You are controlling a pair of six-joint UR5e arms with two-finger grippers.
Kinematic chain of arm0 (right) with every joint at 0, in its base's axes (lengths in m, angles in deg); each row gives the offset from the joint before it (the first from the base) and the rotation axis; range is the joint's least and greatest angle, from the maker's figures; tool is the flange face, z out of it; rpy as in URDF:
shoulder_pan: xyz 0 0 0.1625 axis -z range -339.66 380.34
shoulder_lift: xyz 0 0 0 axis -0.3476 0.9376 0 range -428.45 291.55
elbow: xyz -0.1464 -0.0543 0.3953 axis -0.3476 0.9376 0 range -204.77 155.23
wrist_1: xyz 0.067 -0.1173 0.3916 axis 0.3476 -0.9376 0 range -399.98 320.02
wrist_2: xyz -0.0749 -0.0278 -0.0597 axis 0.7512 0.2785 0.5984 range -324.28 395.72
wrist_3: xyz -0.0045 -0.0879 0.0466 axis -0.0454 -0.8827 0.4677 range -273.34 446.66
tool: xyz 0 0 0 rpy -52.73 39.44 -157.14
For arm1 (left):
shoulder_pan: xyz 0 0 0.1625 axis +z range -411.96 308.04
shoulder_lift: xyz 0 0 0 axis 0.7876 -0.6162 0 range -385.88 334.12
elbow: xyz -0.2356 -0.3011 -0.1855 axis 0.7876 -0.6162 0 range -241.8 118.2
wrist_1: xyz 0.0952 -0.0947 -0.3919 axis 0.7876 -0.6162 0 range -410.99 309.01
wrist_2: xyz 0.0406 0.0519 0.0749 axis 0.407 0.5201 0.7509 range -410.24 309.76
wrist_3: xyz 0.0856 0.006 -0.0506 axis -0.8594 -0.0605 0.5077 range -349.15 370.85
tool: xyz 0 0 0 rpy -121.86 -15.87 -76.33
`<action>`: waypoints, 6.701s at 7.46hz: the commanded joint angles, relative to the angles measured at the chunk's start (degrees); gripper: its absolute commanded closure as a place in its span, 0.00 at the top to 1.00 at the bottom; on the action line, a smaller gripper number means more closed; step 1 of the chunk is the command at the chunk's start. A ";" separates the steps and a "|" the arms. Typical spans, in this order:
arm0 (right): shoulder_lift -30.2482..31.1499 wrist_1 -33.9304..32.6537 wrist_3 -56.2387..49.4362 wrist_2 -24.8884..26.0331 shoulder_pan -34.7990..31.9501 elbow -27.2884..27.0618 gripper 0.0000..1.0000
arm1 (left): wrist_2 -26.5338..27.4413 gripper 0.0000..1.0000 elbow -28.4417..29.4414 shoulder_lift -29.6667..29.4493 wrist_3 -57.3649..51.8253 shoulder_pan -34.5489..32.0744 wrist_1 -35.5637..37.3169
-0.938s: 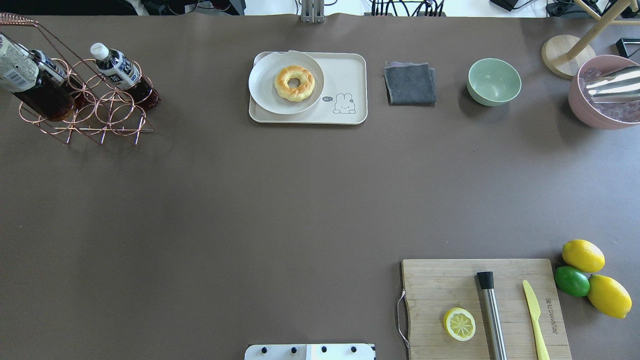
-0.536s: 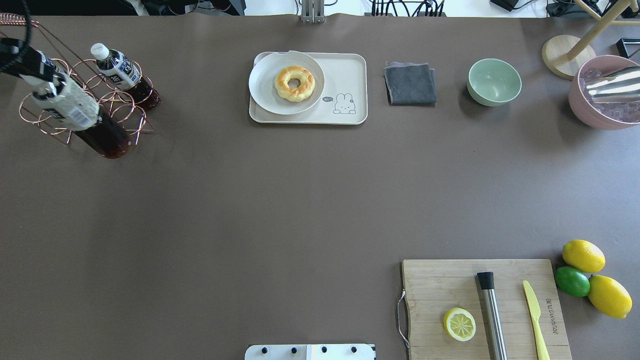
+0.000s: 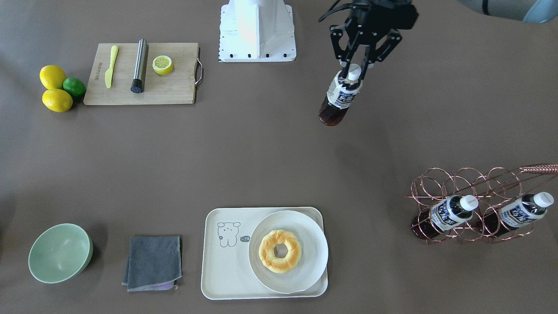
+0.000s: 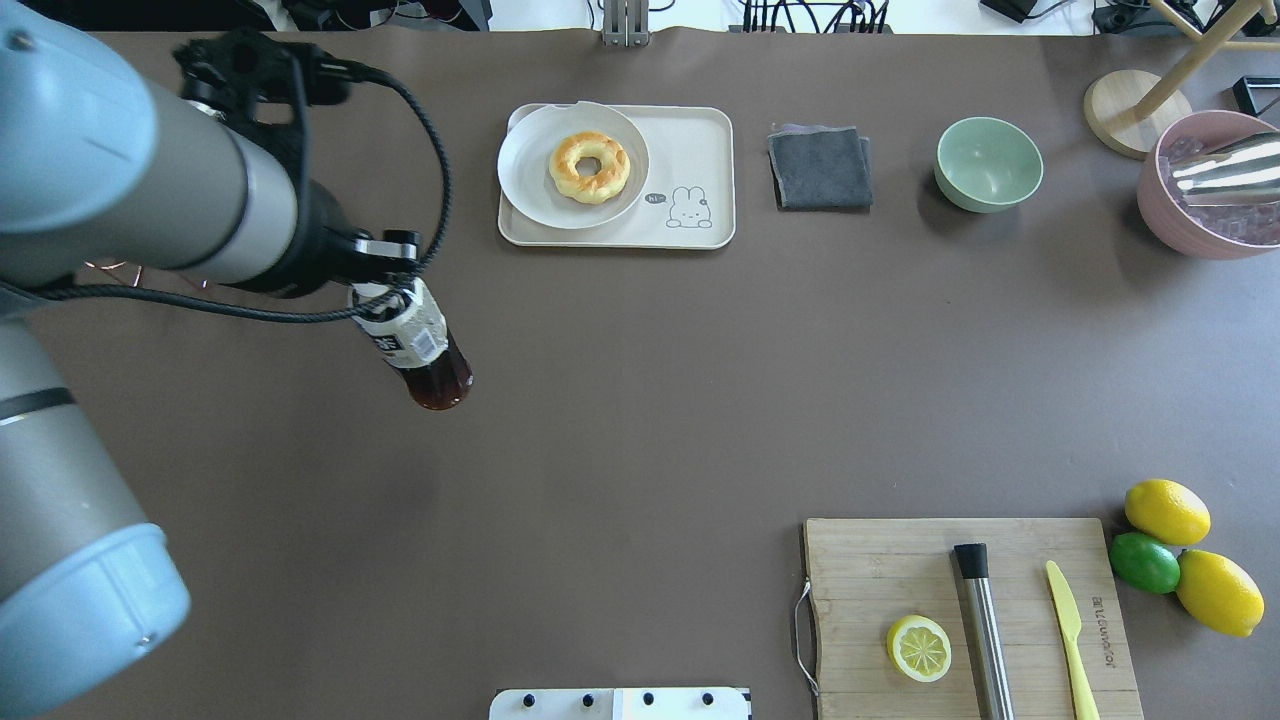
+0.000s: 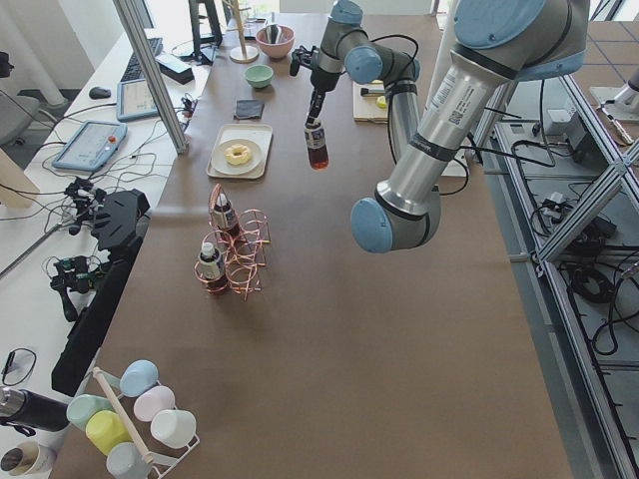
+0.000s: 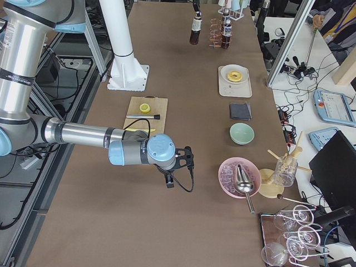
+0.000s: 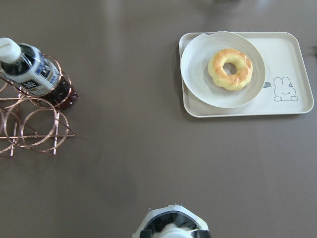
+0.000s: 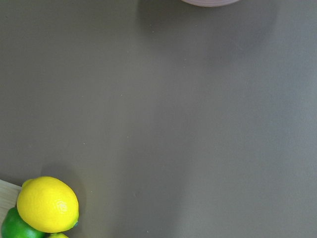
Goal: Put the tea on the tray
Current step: 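Lift the tea bottle out of the rack with the left gripper, then set the bottle upright on the table, open left gripper, withdraw, then move the right gripper over the standing tea bottle while left arm retracts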
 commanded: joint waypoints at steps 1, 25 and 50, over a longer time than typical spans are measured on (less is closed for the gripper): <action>-0.10 0.37 -0.01 0.01 0.02 -0.01 1.00 | 7.29 0.00 8.43 -9.79 8.64 9.70 1.98; 0.17 0.29 0.17 -0.17 -0.06 0.00 1.00 | 14.93 0.83 16.55 -12.18 12.73 19.11 -5.85; -67.60 -32.32 84.81 47.38 67.61 -6.61 0.81 | -34.81 0.92 14.79 38.62 -55.74 -40.04 -28.70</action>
